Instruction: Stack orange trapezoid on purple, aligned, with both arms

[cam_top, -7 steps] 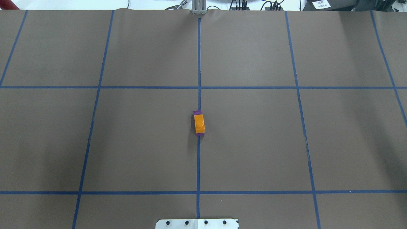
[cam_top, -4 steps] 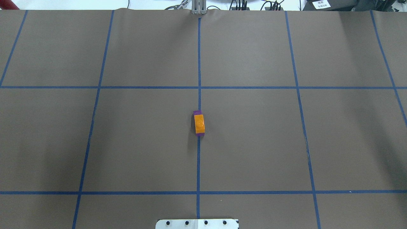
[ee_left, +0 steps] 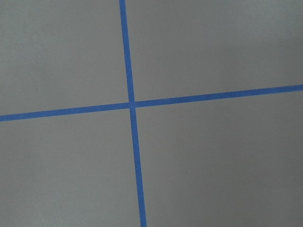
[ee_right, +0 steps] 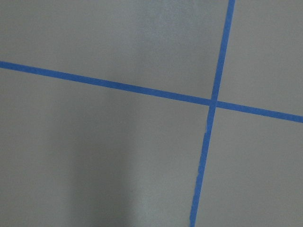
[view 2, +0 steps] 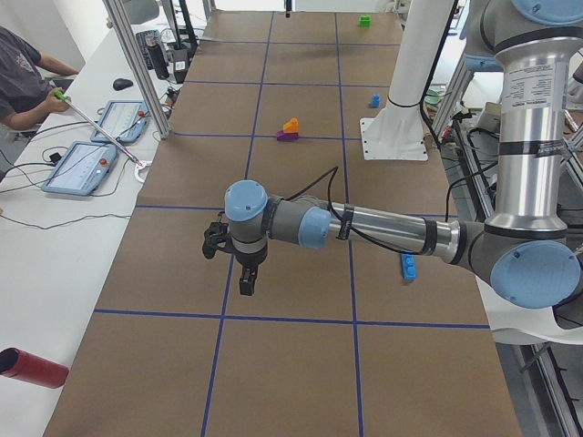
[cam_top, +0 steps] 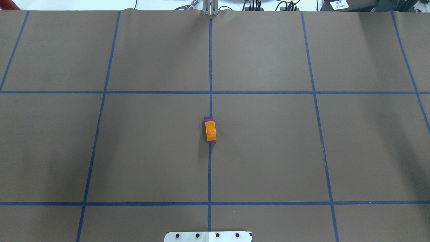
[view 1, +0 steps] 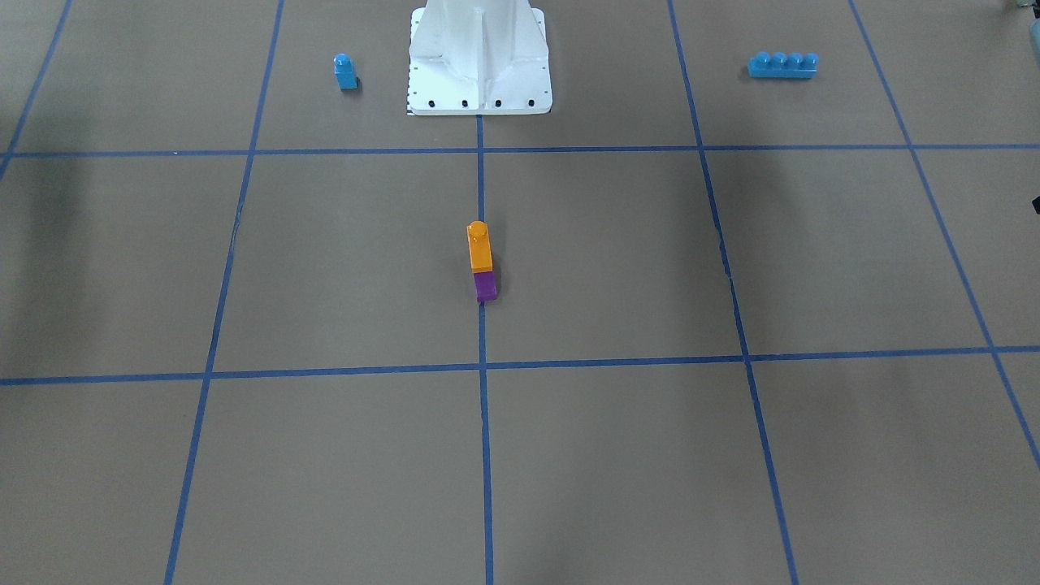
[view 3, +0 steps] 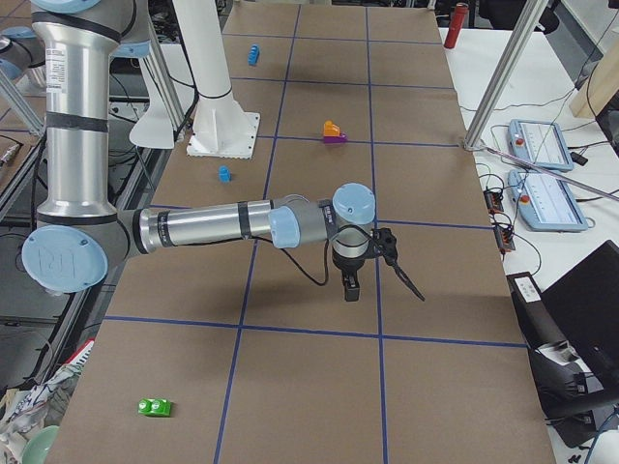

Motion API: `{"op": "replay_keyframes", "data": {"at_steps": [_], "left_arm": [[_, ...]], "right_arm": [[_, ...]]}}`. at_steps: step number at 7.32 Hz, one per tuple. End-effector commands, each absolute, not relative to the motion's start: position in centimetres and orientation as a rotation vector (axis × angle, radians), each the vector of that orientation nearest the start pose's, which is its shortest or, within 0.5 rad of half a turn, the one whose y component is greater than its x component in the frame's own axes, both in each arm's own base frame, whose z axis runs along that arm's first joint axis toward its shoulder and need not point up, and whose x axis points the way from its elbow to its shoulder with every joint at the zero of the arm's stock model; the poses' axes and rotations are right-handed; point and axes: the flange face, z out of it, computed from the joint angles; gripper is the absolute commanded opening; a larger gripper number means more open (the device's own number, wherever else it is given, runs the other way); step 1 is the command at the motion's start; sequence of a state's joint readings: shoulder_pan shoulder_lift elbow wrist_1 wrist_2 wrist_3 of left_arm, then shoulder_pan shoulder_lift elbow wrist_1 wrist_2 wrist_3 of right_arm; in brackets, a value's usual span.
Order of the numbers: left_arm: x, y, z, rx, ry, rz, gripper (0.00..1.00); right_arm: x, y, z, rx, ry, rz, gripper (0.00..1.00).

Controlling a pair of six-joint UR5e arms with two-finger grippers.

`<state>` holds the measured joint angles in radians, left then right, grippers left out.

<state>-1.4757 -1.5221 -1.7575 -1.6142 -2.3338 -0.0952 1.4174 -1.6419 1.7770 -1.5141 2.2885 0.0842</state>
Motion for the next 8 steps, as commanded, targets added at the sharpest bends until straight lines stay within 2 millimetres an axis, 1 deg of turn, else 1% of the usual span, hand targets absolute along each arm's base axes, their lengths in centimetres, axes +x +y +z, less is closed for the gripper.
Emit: {"op": "replay_keyframes", "data": {"at_steps": [1,2,4,8], "left_arm": [[-1.9,-48.3,58.2,0.11,0.774,0.076,1.0],[-1.8,-48.7,58.2,0.111,0.775,0.074,1.0],[-1.8,-49.2,57.2,0.124,0.775,0.074,1.0],[-1.7,-49.1,57.1,0.127,0.788,0.08,1.0]], "right_arm": [[-0.6,-47.6,59.0,0.094,-0.731,-0.133,1.0],[-0.6,-47.6,59.9,0.075,-0.731,-0.126,1.0],[-0.5,-47.3,60.5,0.064,-0.731,-0.124,1.0],[-0.5,-46.7,61.6,0.038,-0.738,-0.112,1.0]]}}
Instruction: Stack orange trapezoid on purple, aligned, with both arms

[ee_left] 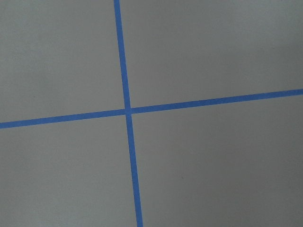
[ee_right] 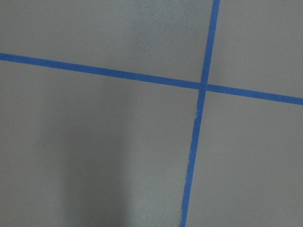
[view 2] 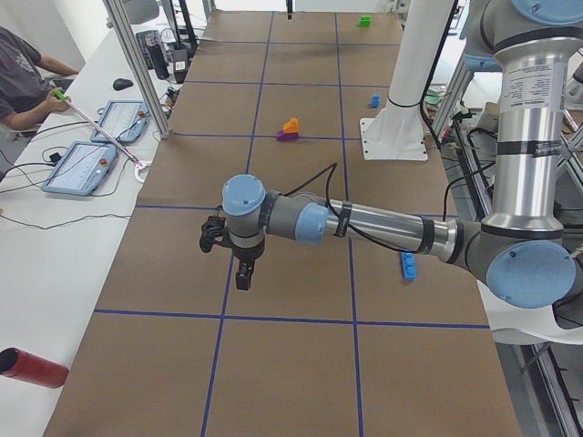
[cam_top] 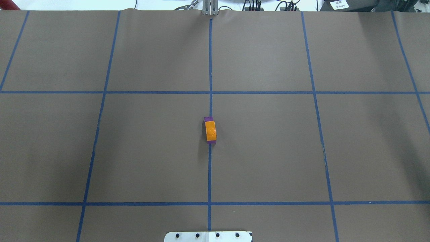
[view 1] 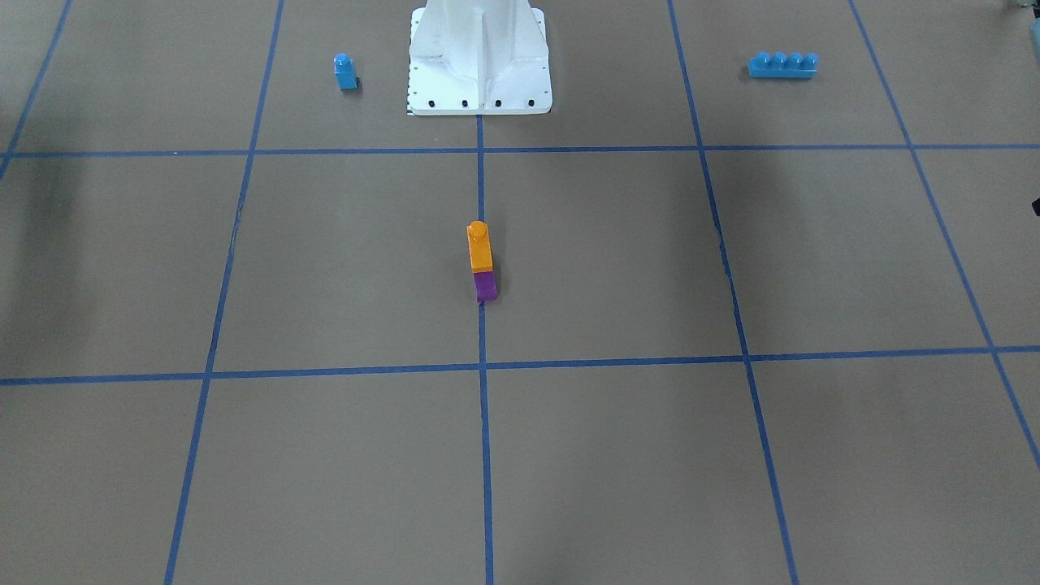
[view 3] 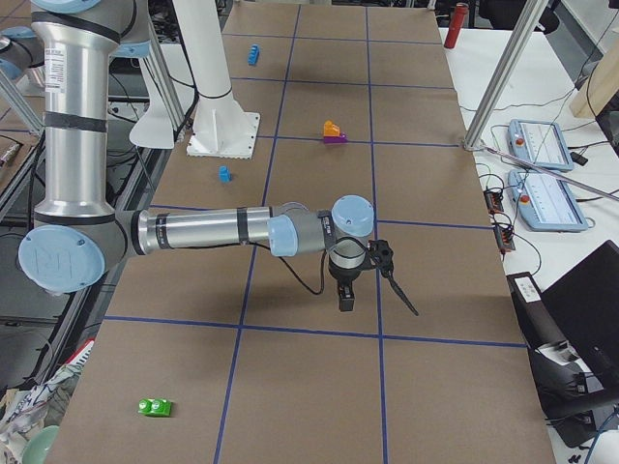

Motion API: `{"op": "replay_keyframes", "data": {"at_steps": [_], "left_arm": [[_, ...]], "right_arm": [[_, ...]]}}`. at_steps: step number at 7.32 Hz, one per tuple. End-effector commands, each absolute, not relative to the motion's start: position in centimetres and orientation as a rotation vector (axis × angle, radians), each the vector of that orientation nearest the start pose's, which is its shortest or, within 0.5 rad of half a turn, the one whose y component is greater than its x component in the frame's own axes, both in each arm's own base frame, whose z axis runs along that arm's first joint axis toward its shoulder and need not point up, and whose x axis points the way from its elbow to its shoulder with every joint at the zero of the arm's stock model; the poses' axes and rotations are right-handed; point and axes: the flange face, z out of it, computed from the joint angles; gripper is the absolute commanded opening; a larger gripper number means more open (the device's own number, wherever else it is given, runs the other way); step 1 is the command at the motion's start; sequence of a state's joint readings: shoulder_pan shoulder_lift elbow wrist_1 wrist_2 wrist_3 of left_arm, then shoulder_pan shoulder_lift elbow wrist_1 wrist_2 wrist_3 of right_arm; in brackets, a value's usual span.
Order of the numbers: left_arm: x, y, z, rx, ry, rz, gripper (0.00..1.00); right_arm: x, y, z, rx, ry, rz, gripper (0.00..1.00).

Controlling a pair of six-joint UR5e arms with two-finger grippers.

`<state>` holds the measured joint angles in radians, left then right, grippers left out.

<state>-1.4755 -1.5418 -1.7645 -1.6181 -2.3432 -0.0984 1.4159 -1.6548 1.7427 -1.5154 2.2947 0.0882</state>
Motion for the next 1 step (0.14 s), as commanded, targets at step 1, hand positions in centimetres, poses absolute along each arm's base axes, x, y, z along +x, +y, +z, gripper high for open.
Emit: {"op": "replay_keyframes", "data": {"at_steps": [1], "left_arm": [[-1.69,-49.13,56.72,0.134,0.79,0.083,1.0]], "right_arm": [[-0.54,-46.73,61.62,0.036,-0.741,-0.111,1.0]]}}
